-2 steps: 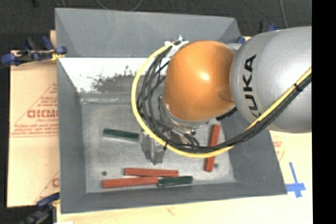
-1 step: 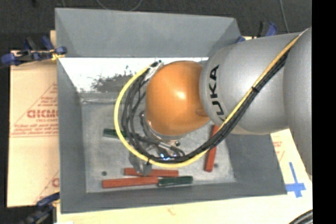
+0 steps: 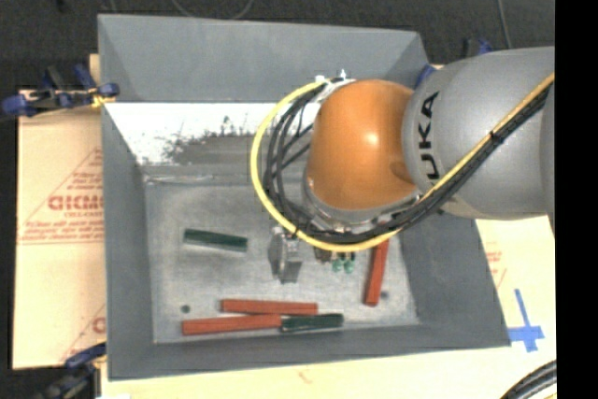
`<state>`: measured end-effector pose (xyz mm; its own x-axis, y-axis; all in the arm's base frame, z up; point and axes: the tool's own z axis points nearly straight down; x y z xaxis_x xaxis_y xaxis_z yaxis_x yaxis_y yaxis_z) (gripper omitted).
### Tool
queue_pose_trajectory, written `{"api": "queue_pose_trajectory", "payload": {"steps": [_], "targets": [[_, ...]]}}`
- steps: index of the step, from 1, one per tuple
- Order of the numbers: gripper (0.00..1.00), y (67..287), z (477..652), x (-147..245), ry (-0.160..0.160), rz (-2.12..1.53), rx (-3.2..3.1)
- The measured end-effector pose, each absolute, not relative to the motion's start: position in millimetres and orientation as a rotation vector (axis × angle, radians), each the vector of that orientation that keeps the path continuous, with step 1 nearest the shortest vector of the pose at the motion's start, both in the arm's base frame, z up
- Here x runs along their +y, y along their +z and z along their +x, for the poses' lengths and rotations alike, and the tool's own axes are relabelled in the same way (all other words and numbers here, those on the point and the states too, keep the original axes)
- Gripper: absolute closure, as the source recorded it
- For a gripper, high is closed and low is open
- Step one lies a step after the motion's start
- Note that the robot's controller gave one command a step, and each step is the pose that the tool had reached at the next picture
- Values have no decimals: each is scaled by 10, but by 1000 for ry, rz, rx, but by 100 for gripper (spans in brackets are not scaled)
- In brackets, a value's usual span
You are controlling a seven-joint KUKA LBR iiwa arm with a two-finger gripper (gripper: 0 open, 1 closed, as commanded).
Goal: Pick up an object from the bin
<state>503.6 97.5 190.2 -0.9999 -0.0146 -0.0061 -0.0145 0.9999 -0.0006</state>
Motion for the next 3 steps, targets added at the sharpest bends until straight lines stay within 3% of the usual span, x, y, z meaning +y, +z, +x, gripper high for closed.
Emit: {"api": "queue_pose_trajectory", "payload": {"steps": [1,2,3], "targets": [[100,1623,5117,2130,8,-129,3134],[0,1631,5126,2088,4,-117,3135],[0,669,4854,1542,-3,-63,3143]]}}
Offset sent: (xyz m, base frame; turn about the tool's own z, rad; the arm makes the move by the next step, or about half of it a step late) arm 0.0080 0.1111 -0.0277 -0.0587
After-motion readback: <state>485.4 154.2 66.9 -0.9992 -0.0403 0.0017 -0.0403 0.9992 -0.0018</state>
